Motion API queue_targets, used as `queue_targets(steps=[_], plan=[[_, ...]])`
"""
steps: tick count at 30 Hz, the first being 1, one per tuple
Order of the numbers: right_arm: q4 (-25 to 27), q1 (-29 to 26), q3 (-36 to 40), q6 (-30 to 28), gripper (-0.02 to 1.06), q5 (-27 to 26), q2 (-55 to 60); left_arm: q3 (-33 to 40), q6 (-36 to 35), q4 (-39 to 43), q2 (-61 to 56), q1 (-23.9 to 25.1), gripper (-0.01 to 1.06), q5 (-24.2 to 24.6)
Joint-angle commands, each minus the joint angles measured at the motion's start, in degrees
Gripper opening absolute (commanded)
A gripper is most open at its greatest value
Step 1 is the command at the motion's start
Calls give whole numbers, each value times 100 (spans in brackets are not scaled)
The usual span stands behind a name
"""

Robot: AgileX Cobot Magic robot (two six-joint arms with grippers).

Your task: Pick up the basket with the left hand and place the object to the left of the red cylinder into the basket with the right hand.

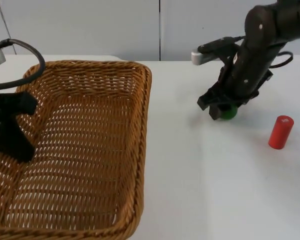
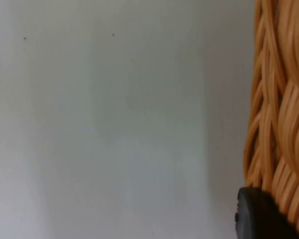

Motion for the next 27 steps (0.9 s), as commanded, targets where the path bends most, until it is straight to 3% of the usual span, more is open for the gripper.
queue_targets(steps=[1, 9, 17, 27], plan=[[0, 23, -57, -43, 0, 412, -428, 1, 16, -184, -86, 14, 0, 19], [123, 23, -57, -43, 0, 1382, -2027, 1, 16, -161, -86, 14, 0, 17], [135, 23, -26, -43, 0, 1835, -2953, 1, 16, -161, -86, 14, 0, 28], [135, 23, 1113, -43, 0, 1447, -3573, 1, 16, -161, -86, 14, 0, 28]])
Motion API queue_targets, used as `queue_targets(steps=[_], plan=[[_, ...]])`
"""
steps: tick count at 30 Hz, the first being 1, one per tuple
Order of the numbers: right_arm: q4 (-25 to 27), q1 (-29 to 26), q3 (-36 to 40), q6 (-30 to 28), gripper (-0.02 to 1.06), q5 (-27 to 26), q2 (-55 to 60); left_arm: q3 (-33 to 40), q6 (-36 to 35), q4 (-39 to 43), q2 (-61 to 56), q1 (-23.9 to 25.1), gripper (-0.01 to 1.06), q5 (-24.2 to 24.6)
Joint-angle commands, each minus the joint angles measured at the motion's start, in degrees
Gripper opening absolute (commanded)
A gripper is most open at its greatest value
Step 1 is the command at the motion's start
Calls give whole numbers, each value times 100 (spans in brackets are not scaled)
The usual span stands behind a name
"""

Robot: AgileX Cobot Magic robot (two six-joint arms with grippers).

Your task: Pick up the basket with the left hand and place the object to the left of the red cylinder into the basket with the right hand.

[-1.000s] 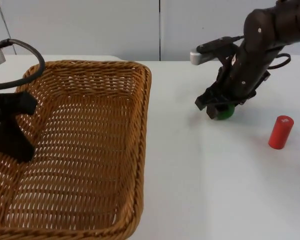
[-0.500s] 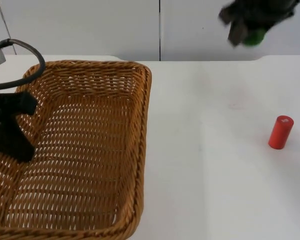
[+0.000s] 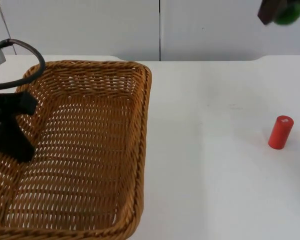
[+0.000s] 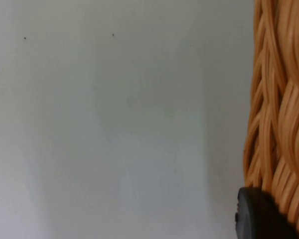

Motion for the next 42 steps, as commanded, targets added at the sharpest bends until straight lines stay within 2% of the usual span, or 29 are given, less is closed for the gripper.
queue_targets(steps=[1, 9, 13, 16, 17, 21, 23, 27, 28, 31, 35, 38, 41, 42], plan=[[13, 23, 154, -43, 0, -144, -126, 1, 16, -163, -86, 14, 0, 28], [172, 104, 247, -58, 0, -105, -162, 1, 16, -191, -86, 14, 0, 28], [271, 457, 247, -243, 0, -105, -149, 1, 16, -211, -86, 14, 0, 28], [271, 1029, 262, -330, 0, -179, -68, 1, 16, -211, -86, 14, 0, 28], [271, 1029, 262, -330, 0, -179, -68, 1, 16, -211, -86, 14, 0, 28], [283, 1927, 262, -339, 0, -650, 111, 1, 16, -211, -86, 14, 0, 28], [283, 2076, 262, -339, 0, -787, 160, 1, 16, -211, -86, 14, 0, 28], [283, 2580, 262, -339, 0, -1455, 432, 1, 16, -198, -86, 14, 0, 66], [283, 2580, 262, -339, 0, -1455, 432, 1, 16, -198, -86, 14, 0, 66], [283, 2817, 262, -339, 0, -2052, 781, 1, 16, -198, -86, 14, 0, 66], [283, 2888, 262, -339, 0, -2400, 1111, 1, 16, -198, -86, 14, 0, 96], [315, 2888, 262, -339, 4, -2483, 1321, 1, 16, -198, -86, 14, 0, 117], [315, 2888, 262, -339, 21, -2492, 1499, 1, 16, -198, -86, 14, 0, 117], [315, 2888, 262, -339, 21, -2492, 1499, 1, 16, -198, -86, 14, 0, 117]])
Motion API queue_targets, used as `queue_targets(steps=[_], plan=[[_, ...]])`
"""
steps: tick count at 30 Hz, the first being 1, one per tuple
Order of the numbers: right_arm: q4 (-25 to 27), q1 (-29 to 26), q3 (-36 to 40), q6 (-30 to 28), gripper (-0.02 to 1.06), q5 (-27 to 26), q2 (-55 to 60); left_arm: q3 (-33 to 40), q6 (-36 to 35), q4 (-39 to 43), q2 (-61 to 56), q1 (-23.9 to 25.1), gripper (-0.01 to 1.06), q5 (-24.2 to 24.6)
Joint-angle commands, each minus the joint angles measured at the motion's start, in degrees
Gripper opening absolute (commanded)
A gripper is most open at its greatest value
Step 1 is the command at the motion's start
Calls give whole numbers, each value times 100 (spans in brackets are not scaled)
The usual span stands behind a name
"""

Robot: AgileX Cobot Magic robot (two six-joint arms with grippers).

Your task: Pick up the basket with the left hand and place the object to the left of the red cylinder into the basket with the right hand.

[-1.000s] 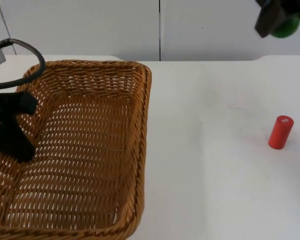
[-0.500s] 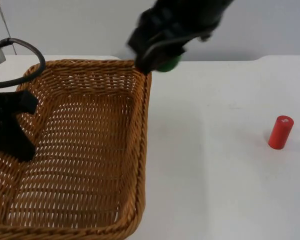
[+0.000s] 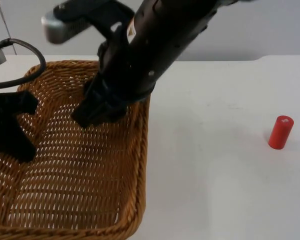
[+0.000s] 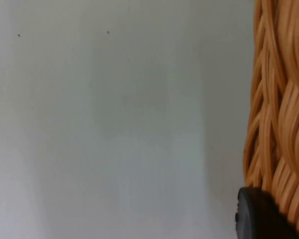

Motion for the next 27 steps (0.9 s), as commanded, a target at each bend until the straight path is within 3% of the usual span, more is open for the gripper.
queue_targets(steps=[1, 2, 4, 5, 8, 15, 24, 27], plan=[[6, 29, 21, -55, 30, -118, 12, 1, 16, -143, -86, 14, 0, 79], [6, 29, 21, -55, 46, -130, 10, 1, 16, -143, -86, 14, 0, 79], [-22, 29, 21, -21, 65, -142, -17, 1, 16, -143, -86, 14, 0, 79], [-22, 29, 21, -21, 65, -142, -17, 1, 16, -143, -86, 14, 0, 79], [-31, 14, 21, -9, 80, -55, -239, 1, 16, -143, -86, 14, 0, 79], [-332, 4, 21, 145, 82, 287, -1287, 1, 16, -132, -86, 14, 0, 137], [-334, 0, 36, 315, 82, 1635, -2840, 1, 16, -132, -86, 14, 0, 137], [-334, 0, 184, 375, 82, 1769, -3121, 1, 16, -132, -86, 14, 0, 137]])
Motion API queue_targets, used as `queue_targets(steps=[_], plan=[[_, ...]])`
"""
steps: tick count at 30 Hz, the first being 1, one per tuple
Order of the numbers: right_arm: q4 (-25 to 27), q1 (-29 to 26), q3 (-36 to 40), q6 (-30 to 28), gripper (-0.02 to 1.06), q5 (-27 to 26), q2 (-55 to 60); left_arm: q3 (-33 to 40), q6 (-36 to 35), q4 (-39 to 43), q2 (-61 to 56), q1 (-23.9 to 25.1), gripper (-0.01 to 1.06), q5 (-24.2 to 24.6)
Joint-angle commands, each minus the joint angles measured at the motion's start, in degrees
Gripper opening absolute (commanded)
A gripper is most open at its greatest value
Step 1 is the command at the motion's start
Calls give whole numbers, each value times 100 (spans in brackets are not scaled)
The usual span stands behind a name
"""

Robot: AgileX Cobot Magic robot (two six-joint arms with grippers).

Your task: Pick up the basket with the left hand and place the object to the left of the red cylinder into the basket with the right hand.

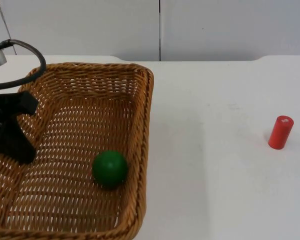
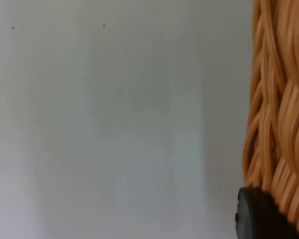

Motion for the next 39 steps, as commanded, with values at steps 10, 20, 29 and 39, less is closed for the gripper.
queue_targets(steps=[10, 20, 29, 39], plan=[[-37, 0, 1816, 211, 82, -443, -1491, 1, 16, -132, -86, 14, 0, 68], [-37, 0, 2744, 211, 82, -885, -2237, 1, 16, -132, -86, 14, 0, 68], [-26, 0, 2750, 211, 82, -930, -2372, -13, 32, -476, -17, 14, 0, -185], [-18, 0, 2750, 211, 82, -958, -2372, -886, 775, -1599, 1239, -97, 0, -401]])
